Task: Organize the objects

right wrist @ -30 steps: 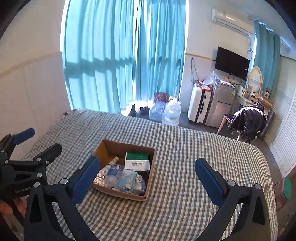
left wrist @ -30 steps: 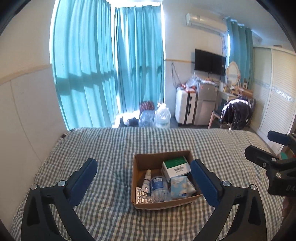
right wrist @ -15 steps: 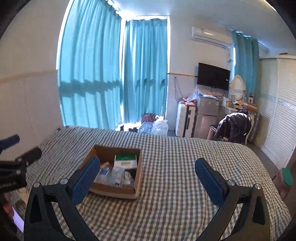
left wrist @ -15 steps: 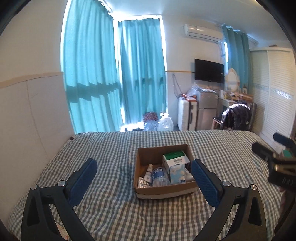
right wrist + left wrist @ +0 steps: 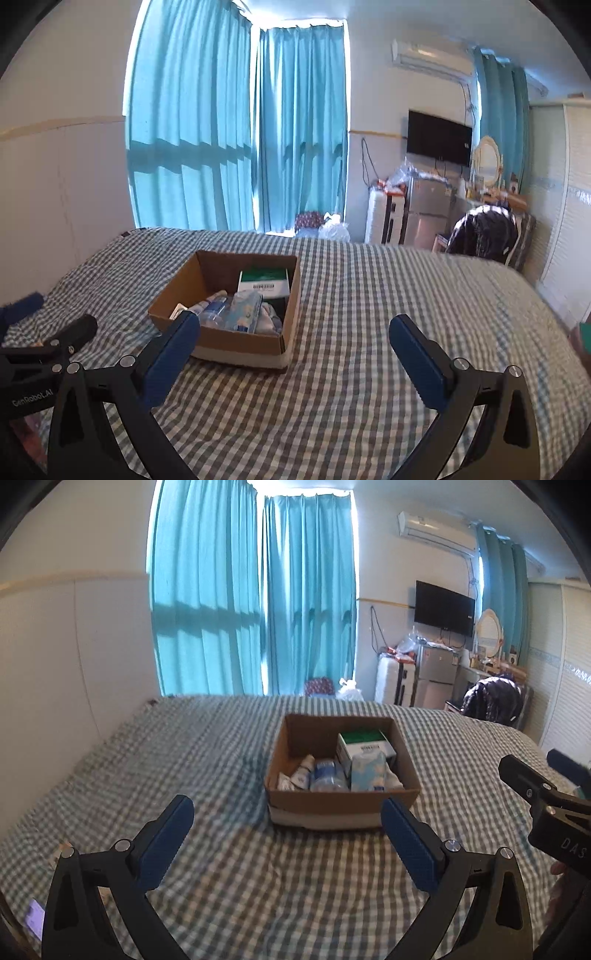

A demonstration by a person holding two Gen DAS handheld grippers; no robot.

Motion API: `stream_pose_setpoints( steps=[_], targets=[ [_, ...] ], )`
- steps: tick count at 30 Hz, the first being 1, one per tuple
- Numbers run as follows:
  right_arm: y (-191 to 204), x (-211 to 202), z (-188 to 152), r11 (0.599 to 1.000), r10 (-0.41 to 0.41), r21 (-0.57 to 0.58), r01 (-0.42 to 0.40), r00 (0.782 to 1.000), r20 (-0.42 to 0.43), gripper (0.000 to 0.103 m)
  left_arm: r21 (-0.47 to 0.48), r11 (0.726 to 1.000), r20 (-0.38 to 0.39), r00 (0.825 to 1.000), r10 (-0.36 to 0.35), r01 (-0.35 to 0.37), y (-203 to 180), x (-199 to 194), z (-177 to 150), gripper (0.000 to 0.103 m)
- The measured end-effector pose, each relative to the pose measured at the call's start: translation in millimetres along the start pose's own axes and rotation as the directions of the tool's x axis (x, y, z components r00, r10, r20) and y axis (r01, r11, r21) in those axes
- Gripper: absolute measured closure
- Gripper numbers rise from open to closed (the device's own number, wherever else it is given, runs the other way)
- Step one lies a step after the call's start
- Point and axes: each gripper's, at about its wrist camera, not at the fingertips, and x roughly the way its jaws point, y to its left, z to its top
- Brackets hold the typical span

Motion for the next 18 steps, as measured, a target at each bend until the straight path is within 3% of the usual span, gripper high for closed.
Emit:
stream_pose_setpoints(
  steps=[6,11,18],
  targets=[
    [1.8,-1.1,-14.7,0.999,-0.021,-0.041,0.020,1.000,-0.016,0.000,0.014,1.000,0.006,1.000,0.003,-0.003,-2.1,-4.0,-6.6,0.000],
    [-1.1,-8.4,-10.6,1.000,-0.009,-0.006,0.009,1.000,0.000,0.000,0.047,0.999,0.013,1.000,-0.001,0.001,-6.6,-10.2,-7.3,0.000],
    [1.5,-7.3,-10.7,1.000,-0.002,-0.009,0.002,1.000,-0.012,0.000,0.023,1.000,0.009,1.000,-0.009,0.009,-1.1,-11.1,-7.3,0.000]
  ],
)
